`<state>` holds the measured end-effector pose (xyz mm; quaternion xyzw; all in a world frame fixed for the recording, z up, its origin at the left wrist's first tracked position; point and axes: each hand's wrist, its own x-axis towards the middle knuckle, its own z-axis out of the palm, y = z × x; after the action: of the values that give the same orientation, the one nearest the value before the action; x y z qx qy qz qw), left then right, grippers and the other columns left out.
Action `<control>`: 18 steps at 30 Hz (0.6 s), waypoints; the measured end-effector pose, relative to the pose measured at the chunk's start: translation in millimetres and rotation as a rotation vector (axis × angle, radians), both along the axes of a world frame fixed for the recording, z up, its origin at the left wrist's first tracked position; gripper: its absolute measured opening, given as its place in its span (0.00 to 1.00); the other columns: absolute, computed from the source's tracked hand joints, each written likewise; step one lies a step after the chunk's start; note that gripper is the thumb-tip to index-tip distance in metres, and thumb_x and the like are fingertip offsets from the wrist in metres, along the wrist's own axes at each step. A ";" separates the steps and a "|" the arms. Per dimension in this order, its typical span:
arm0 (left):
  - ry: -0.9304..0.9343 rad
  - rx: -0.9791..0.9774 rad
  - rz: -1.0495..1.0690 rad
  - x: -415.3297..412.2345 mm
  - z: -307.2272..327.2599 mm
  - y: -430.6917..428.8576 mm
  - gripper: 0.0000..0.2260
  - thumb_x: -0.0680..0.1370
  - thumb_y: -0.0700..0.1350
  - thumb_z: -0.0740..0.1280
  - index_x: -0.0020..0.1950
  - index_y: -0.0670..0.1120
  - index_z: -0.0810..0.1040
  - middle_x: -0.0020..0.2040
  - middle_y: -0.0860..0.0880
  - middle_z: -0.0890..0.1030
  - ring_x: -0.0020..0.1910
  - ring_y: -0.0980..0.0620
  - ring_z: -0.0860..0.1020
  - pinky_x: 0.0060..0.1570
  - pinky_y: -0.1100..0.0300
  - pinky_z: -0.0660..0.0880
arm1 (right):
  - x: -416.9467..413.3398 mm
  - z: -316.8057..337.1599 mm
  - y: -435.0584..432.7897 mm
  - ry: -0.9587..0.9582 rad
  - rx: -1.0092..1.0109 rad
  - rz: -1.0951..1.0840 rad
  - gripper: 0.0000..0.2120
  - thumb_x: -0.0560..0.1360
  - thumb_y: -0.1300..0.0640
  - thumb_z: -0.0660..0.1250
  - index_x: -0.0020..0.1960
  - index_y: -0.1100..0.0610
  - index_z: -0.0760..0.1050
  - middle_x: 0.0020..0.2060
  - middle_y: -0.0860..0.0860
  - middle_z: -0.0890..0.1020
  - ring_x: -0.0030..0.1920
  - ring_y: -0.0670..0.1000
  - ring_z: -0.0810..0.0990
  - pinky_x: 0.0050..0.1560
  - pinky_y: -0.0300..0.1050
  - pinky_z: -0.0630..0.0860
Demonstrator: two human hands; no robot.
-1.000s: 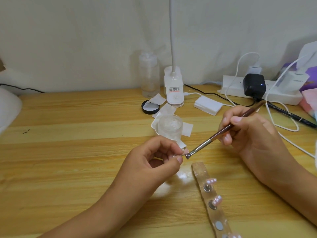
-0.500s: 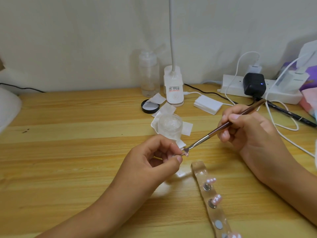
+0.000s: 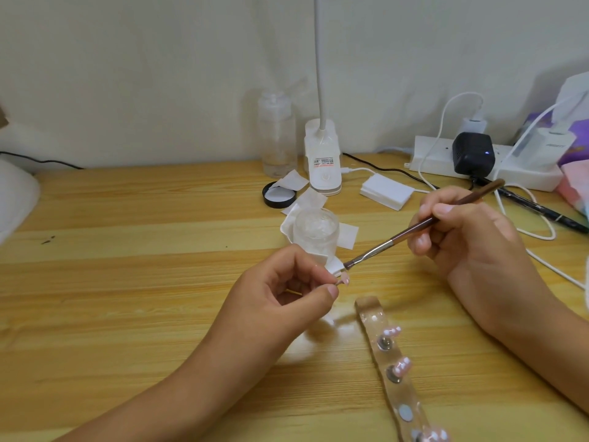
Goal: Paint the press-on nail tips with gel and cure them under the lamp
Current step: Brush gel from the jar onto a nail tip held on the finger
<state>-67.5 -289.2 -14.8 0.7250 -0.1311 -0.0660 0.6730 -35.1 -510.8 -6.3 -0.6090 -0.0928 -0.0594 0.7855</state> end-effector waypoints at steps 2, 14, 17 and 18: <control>0.004 -0.001 0.006 0.2 0.1 -0.3 0.06 0.64 0.53 0.71 0.38 0.53 0.80 0.39 0.49 0.83 0.35 0.59 0.76 0.37 0.67 0.73 | -0.8 0.6 -0.5 -0.003 0.015 0.072 0.11 0.72 0.59 0.60 0.36 0.52 0.79 0.29 0.50 0.75 0.31 0.48 0.75 0.36 0.38 0.76; 0.017 -0.042 0.001 -0.3 3.6 -1.0 0.04 0.65 0.50 0.73 0.36 0.53 0.80 0.32 0.55 0.79 0.32 0.56 0.74 0.36 0.66 0.73 | 0.4 -0.5 -2.3 -0.015 0.048 0.078 0.12 0.72 0.60 0.59 0.37 0.52 0.79 0.32 0.50 0.77 0.33 0.47 0.76 0.37 0.38 0.76; 0.021 -0.040 0.011 0.7 3.9 -2.2 0.03 0.68 0.44 0.72 0.36 0.53 0.80 0.32 0.54 0.79 0.31 0.57 0.74 0.35 0.65 0.73 | -0.3 -1.9 -0.7 -0.018 -0.008 0.086 0.12 0.72 0.60 0.59 0.37 0.52 0.79 0.32 0.51 0.77 0.33 0.48 0.77 0.37 0.38 0.76; 0.021 -0.039 0.016 1.1 3.9 -2.4 0.04 0.68 0.44 0.71 0.36 0.53 0.80 0.32 0.54 0.79 0.31 0.57 0.74 0.35 0.66 0.73 | -0.4 -2.4 0.0 -0.019 -0.030 0.067 0.12 0.72 0.60 0.59 0.36 0.52 0.79 0.32 0.51 0.77 0.33 0.48 0.77 0.37 0.38 0.76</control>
<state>-66.5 -291.6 -10.9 0.7120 -0.1197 -0.0656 0.6888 -35.5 -510.8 -8.6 -0.6167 -0.1215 -0.0372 0.7769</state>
